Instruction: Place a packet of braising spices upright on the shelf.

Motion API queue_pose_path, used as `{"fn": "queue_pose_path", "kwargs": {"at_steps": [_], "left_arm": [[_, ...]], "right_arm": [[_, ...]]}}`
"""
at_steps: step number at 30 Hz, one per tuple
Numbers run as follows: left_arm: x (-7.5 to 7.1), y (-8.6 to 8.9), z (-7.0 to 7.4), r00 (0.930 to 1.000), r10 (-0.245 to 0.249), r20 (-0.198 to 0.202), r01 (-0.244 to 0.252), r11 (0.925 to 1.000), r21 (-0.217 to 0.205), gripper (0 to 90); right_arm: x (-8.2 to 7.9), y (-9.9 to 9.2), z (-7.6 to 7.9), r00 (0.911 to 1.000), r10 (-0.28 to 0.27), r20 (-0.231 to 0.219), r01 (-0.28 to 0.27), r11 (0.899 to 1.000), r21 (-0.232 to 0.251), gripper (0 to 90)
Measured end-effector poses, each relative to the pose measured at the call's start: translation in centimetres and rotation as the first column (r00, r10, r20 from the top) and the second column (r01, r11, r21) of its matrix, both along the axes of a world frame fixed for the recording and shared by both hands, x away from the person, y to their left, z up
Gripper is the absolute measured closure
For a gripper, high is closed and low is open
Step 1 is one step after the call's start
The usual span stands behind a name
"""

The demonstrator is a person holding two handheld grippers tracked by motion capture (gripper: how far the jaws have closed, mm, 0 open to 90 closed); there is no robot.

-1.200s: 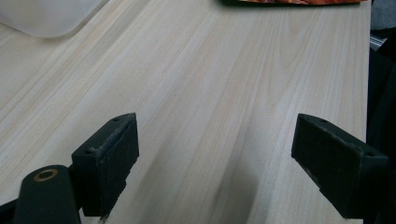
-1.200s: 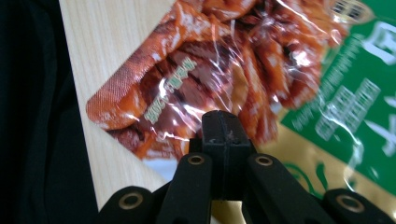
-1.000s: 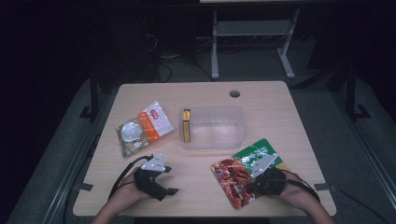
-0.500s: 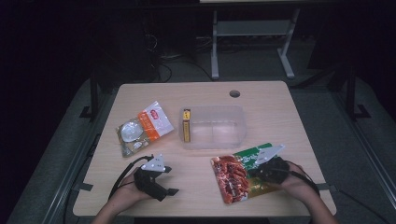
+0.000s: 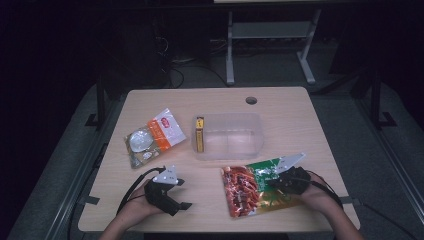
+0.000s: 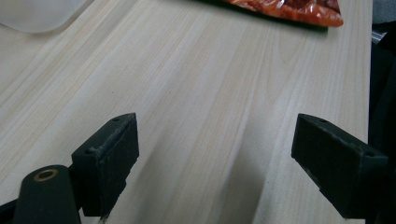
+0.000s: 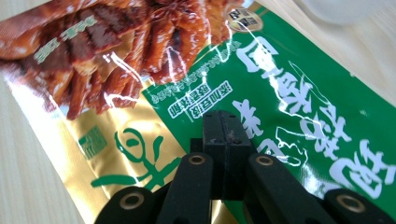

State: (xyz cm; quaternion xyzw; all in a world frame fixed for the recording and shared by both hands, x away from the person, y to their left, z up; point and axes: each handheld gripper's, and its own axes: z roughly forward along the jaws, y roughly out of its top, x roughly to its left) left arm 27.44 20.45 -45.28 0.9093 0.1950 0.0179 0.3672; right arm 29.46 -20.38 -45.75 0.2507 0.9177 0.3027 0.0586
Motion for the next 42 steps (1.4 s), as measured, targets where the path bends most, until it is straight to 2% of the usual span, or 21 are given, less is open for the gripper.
{"fn": "queue_pose_path", "kwargs": {"at_steps": [12,15,21,23,25,26,29,31,32,33,34,35,36,37,39,40,42], "left_arm": [[-0.1,-0.1,0.1,1.0,-0.004,-0.005,0.004,1.0,0.005,14.5],[-0.1,-0.1,0.2,1.0,-0.004,-0.001,0.004,1.0,-0.009,14.5],[0.0,0.1,0.7,0.9997,0.005,0.022,-0.005,0.9996,-0.027,14.3],[0.0,0.1,0.8,0.9995,0.006,0.03,-0.005,0.9995,-0.03,14.3],[0.1,-0.1,0.8,0.9994,0.012,0.032,-0.011,0.9989,-0.046,14.2],[0.1,-0.1,0.8,0.9994,0.012,0.032,-0.011,0.9989,-0.046,14.2],[0.2,-0.6,1.2,0.9993,0.012,0.035,-0.01,0.9981,-0.061,14.1],[0.4,-0.9,1.5,0.9989,0.002,0.047,0.001,0.9978,-0.067,13.5],[0.6,-1.1,1.6,0.999,-0.002,0.046,0.005,0.9973,-0.073,13.5],[0.8,-1.4,1.8,0.9988,-0.009,0.048,0.013,0.9969,-0.077,13.7],[1.0,-1.6,1.8,0.9987,-0.022,0.046,0.026,0.997,-0.074,13.7],[1.3,-1.9,1.9,0.9985,-0.029,0.046,0.032,0.9971,-0.069,13.9],[1.6,-2.2,1.9,0.9982,-0.031,0.051,0.035,0.9972,-0.066,13.9],[1.8,-2.5,1.9,0.998,-0.036,0.051,0.039,0.9972,-0.064,13.8],[2.2,-3.1,1.9,0.9971,-0.051,0.056,0.054,0.9971,-0.053,13.8],[2.5,-3.6,2.0,0.9966,-0.057,0.06,0.06,0.997,-0.049,13.6],[3.0,-4.3,2.1,0.9965,-0.062,0.056,0.065,0.9964,-0.054,12.8]], "right_arm": [[0.3,3.8,-0.1,0.9941,0.103,0.033,-0.103,0.995,-0.008,90.0],[0.6,5.1,0.0,0.9882,0.145,0.05,-0.144,0.989,-0.026,90.0],[0.9,7.8,-0.1,0.9756,0.209,0.069,-0.207,0.978,-0.027,90.0],[0.8,8.1,-0.1,0.9765,0.206,0.063,-0.205,0.978,-0.02,90.0],[0.9,8.8,0.0,0.9692,0.232,0.081,-0.23,0.972,-0.035,90.0],[0.9,8.8,0.0,0.9692,0.232,0.081,-0.23,0.972,-0.035,90.0],[0.8,8.6,0.1,0.9727,0.221,0.071,-0.22,0.975,-0.023,90.0],[0.7,8.0,0.2,0.9776,0.203,0.055,-0.204,0.979,0.01,81.8],[0.6,7.6,0.5,0.9828,0.181,0.038,-0.182,0.983,0.031,79.5],[0.2,7.0,1.0,0.9885,0.146,0.041,-0.148,0.987,0.067,74.9],[0.2,7.0,1.0,0.9885,0.146,0.041,-0.148,0.987,0.067,74.9],[0.1,6.7,1.1,0.9899,0.133,0.048,-0.137,0.988,0.073,70.3],[-0.2,6.2,1.3,0.993,0.104,0.057,-0.108,0.991,0.085,66.7],[-0.4,5.3,1.6,0.9955,0.065,0.069,-0.071,0.993,0.089,59.4],[-0.4,4.9,1.7,0.9964,0.047,0.07,-0.054,0.994,0.095,58.0],[-0.5,4.4,1.8,0.9983,0.023,0.053,-0.029,0.993,0.112,56.3],[-0.6,3.2,2.1,0.9978,-0.02,0.064,0.012,0.992,0.122,51.4]]}}
